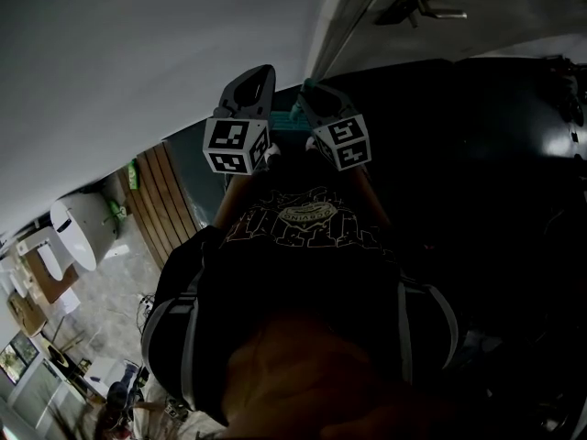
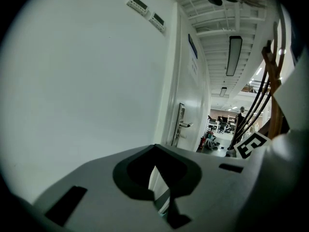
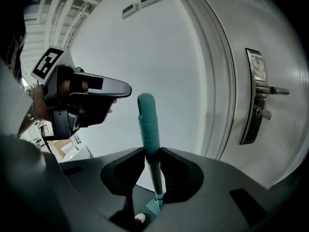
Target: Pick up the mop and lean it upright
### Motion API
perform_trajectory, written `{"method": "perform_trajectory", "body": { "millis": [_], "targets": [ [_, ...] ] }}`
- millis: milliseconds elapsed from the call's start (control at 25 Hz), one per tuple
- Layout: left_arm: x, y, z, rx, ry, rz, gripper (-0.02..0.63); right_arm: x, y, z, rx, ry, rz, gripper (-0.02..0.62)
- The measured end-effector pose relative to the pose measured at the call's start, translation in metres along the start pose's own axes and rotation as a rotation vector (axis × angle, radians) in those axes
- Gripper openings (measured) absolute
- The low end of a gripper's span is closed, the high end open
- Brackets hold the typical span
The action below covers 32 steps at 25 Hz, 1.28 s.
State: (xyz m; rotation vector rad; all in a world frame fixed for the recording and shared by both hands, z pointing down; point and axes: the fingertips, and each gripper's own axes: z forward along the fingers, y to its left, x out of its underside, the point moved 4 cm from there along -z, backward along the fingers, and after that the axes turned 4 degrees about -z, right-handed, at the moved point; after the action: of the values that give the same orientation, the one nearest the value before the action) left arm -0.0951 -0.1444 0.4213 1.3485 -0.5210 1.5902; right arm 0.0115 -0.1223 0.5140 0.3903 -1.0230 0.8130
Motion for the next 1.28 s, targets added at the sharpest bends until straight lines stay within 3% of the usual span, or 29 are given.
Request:
{"method": "perform_trajectory", "body": {
  "millis": [360, 680, 1280],
  "targets": [
    [0.003, 0.001, 0.000, 0.004, 0.002, -0.003, 0.047, 0.001, 0.014, -0.010, -0.039, 0.006, -0.016, 0.110],
    [-0.003, 0.000, -0.002, -0.020, -0.018, 0.060, 0.046, 0.001, 0.019, -0.009, -0.056, 0.004, -0.019, 0.110],
    [-0.003, 0.000, 0.001, -0.008, -0.023, 0.041, 0.047, -0.001, 0.004, -0.002, -0.043, -0.001, -0.010, 0.110]
  ]
}}
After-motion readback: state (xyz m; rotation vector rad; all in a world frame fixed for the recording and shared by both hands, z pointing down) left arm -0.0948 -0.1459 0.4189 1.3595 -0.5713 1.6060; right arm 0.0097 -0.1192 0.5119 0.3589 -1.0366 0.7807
